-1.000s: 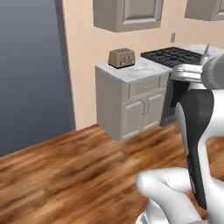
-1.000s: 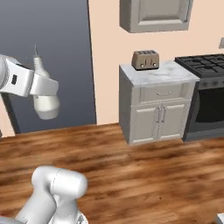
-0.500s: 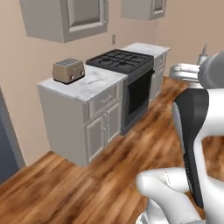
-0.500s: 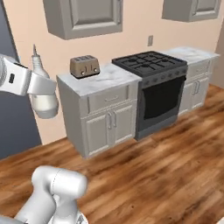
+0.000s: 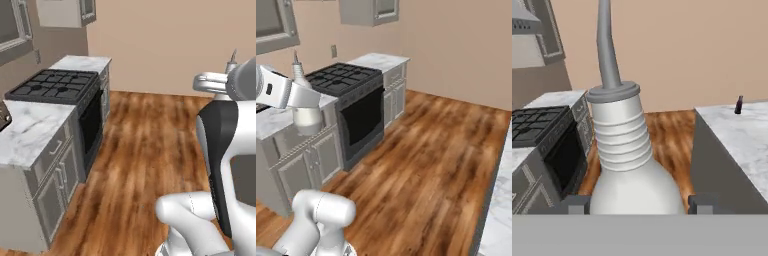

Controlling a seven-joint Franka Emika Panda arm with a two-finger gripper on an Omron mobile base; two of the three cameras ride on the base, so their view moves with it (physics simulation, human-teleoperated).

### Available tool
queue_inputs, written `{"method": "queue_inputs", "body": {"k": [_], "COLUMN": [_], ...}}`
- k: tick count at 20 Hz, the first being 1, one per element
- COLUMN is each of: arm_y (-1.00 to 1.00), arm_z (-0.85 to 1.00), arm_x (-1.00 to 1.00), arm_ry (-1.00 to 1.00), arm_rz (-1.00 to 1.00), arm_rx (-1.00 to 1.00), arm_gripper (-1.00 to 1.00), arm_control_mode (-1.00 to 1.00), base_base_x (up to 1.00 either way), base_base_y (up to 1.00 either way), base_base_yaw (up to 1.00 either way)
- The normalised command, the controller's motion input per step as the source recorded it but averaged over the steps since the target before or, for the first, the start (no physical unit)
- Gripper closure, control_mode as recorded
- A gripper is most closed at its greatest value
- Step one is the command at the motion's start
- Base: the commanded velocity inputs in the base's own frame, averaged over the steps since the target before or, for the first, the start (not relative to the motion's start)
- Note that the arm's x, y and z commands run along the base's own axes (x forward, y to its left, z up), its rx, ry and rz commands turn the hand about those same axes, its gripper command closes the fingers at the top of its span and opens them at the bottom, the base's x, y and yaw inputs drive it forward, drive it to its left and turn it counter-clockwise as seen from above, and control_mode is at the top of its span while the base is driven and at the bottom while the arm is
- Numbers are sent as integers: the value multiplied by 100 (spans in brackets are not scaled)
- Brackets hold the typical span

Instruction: Move the condiment bottle and oil and vinegar bottle from the cabinet to the dining counter.

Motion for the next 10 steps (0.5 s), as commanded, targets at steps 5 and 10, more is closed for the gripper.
{"method": "queue_inputs", "body": {"k": [5,10], "arm_y": [0,0], "arm_z": [0,0], "arm_x": [0,0], "arm_ry": [0,0], "arm_rz": [0,0], "arm_rx": [0,0], "arm_gripper": [100,100], "arm_control_mode": [100,100], "base_base_x": [86,66], "base_base_y": [0,3], "base_base_yaw": [-71,-70]}}
